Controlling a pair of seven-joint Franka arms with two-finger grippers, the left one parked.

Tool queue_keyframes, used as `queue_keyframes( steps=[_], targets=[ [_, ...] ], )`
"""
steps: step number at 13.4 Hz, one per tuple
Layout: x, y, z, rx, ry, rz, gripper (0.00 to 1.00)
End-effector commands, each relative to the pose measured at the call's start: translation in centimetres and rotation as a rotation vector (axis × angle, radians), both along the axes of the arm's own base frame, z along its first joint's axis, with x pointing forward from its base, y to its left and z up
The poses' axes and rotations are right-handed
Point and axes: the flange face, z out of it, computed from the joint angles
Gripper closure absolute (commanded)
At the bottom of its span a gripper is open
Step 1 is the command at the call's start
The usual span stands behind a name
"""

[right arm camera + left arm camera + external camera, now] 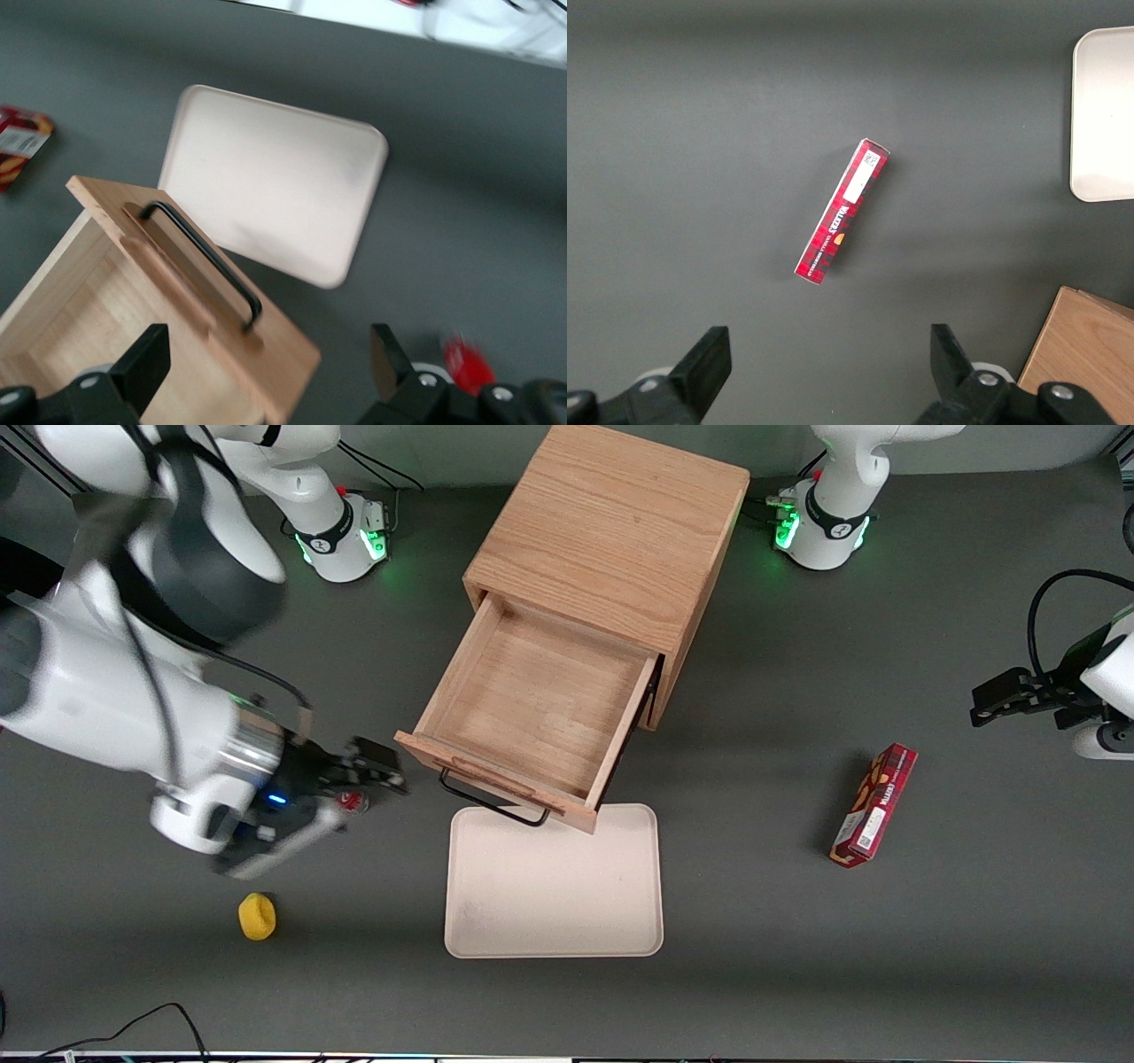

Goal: Open upper drawer

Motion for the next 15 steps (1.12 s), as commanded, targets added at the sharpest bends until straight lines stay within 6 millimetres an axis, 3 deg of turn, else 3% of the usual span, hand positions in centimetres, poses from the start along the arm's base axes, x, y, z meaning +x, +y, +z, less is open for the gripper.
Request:
queue_keyframes(
  steps=[1, 3, 6, 9, 15],
  targets=[
    [-3.9, -6.0, 2.7, -0.139, 0.150, -0.333, 0.00],
    [-6.1, -10.3, 3.0, -0.193, 0.211, -0.487, 0.00],
    [-9.0, -14.1, 1.8, -0.200, 0.245, -0.535, 0.00],
    [-9.7, -16.0, 0.8, -0.187, 0.191, -0.461, 0.00],
    [-9.8, -16.6, 1.3, -0.245, 0.153, -0.441, 0.00]
  ],
)
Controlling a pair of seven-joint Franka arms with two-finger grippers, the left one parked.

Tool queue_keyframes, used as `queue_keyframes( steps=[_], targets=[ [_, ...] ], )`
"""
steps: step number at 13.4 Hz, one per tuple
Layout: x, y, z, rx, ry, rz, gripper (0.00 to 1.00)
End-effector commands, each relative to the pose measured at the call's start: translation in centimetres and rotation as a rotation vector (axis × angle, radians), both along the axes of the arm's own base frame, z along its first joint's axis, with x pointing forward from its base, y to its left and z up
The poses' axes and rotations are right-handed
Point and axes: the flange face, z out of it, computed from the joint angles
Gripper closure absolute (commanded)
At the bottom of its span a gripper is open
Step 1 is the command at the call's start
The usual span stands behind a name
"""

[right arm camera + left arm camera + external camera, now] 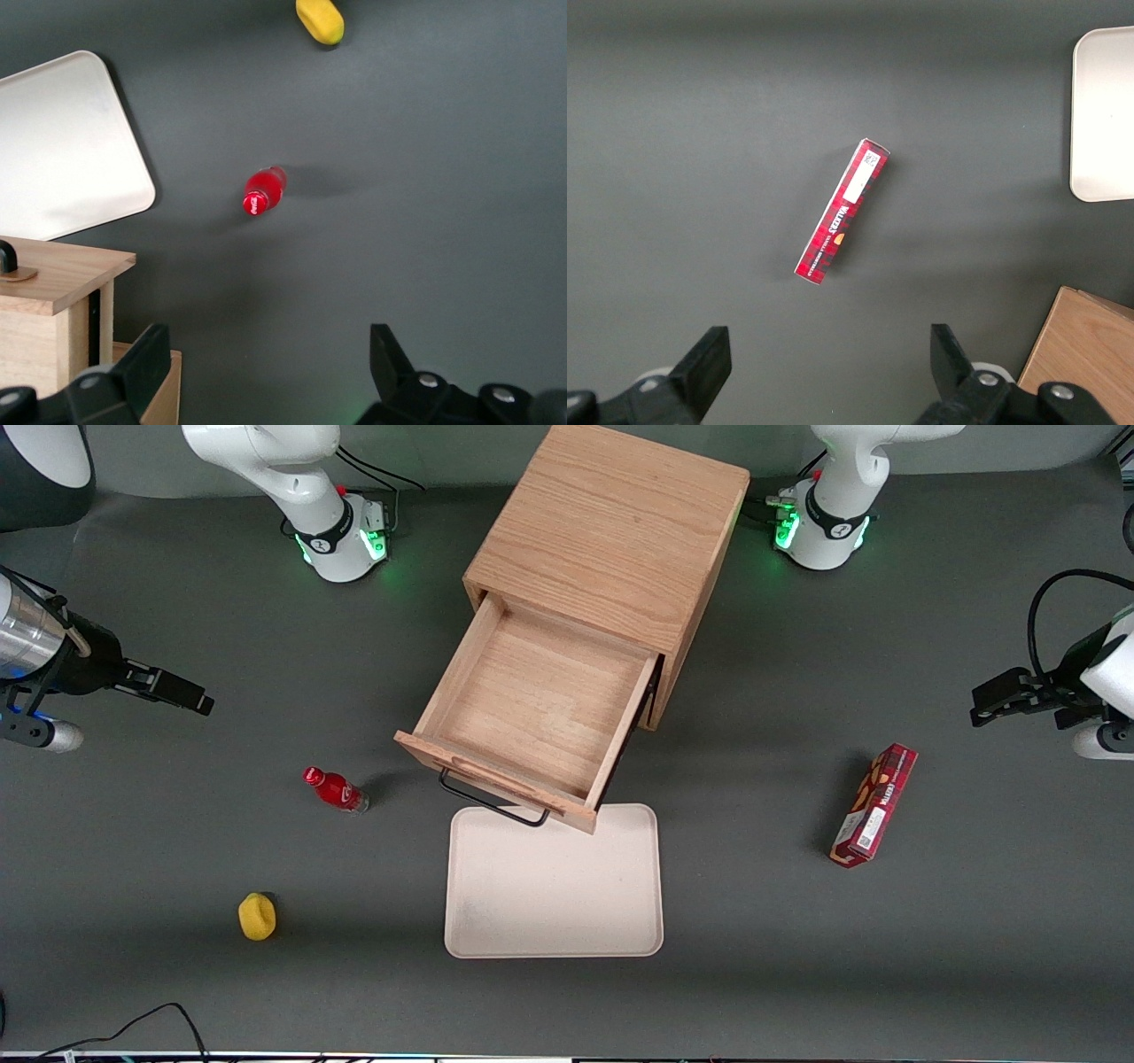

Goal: Open upper drawer

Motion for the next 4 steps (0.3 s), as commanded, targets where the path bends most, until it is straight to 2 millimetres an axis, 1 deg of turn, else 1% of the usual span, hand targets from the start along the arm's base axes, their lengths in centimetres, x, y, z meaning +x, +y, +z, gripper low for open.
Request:
queue_keyframes(
  steps=[1, 4],
  targets=[
    [-0.82, -0.42, 0.51, -0.040, -0.026, 0.072, 0.00],
    [-1.06, -0.62, 1.03, -0.048, -0.036, 0.120, 0.00]
  ],
)
